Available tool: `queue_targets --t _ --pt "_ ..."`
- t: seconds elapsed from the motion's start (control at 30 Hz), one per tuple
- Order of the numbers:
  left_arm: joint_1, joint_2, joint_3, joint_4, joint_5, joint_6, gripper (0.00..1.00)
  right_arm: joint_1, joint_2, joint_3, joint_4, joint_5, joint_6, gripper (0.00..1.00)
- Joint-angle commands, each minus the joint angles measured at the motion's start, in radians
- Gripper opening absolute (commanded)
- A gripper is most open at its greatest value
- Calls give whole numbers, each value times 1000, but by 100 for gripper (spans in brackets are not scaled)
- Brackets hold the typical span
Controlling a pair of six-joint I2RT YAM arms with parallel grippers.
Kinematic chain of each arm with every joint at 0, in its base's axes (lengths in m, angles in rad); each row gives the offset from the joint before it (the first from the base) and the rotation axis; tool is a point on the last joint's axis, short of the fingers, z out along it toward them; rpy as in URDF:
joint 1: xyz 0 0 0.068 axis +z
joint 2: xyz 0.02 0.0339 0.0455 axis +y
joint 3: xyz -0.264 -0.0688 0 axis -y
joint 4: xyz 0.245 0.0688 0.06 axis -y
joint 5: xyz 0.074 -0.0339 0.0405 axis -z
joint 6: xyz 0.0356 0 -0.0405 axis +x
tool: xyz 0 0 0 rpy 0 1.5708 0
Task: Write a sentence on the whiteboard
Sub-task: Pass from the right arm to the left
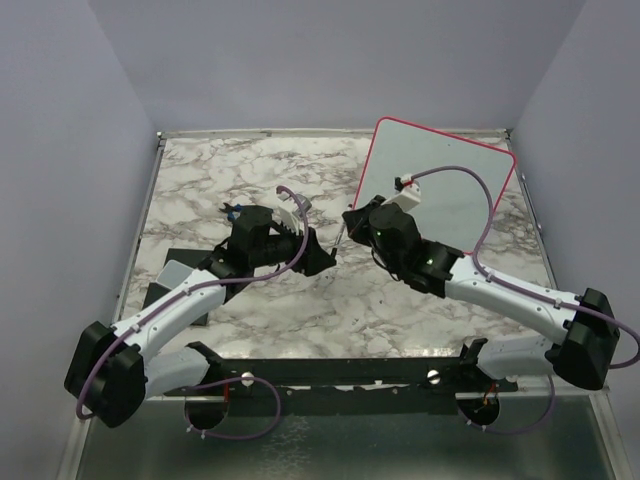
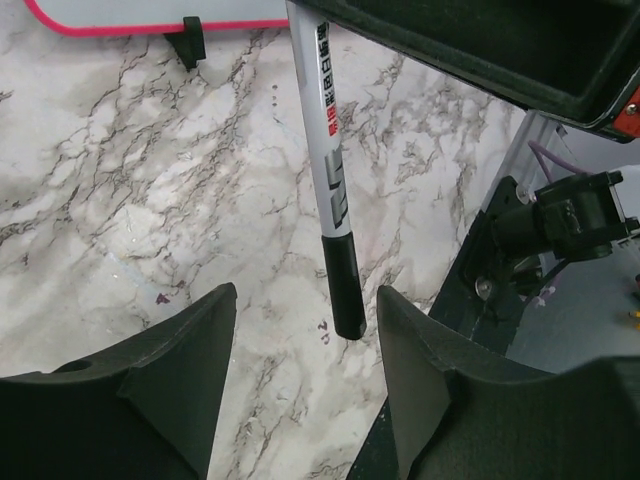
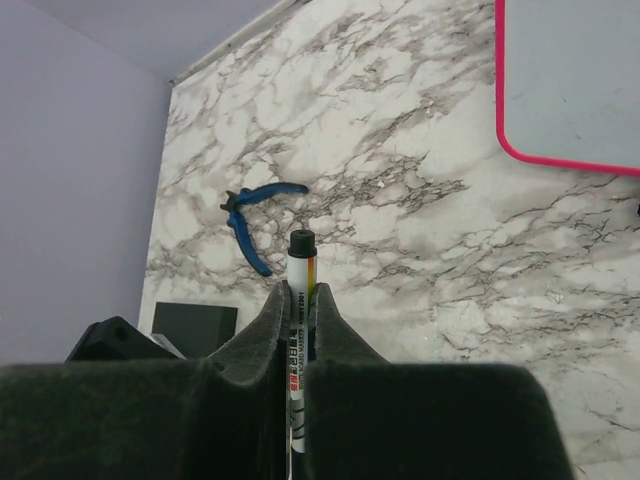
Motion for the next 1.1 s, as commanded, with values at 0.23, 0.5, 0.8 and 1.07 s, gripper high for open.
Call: queue_targets --t 0.23,0.5,0.8,1.07 --pt "-22 40 35 -5 3 3 43 38 54 46 -30 92 37 1" --pt "-23 55 39 2 15 0 23 56 69 52 -25 90 45 1" --pt "-28 56 34 2 27 2 0 58 66 60 -56 112 57 3" --pt "-26 33 35 -24 -12 22 0 54 16 89 -156 197 -66 78"
